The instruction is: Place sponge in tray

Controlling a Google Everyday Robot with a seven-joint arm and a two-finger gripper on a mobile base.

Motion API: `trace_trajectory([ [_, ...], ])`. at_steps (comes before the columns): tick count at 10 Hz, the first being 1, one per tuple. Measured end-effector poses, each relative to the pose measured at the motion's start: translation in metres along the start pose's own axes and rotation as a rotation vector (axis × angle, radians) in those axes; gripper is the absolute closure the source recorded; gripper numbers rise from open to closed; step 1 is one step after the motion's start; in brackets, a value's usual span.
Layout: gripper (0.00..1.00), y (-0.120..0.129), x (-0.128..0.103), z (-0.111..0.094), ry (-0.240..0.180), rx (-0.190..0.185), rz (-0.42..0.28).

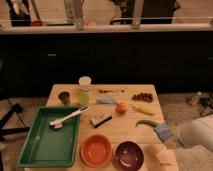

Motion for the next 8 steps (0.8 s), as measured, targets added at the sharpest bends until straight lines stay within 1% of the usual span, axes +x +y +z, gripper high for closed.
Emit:
trace_trajectory([
  [1,1.00,0.0046,-0.0127,-0.0060,-0.010,0.009,-0.064],
  [2,1.00,0.0057,-0.0157,-0.0079,-0.011,0.014,-0.087],
  [8,1.00,0.0055,-0.0160,-0.0079,-0.011,0.015,-0.088],
])
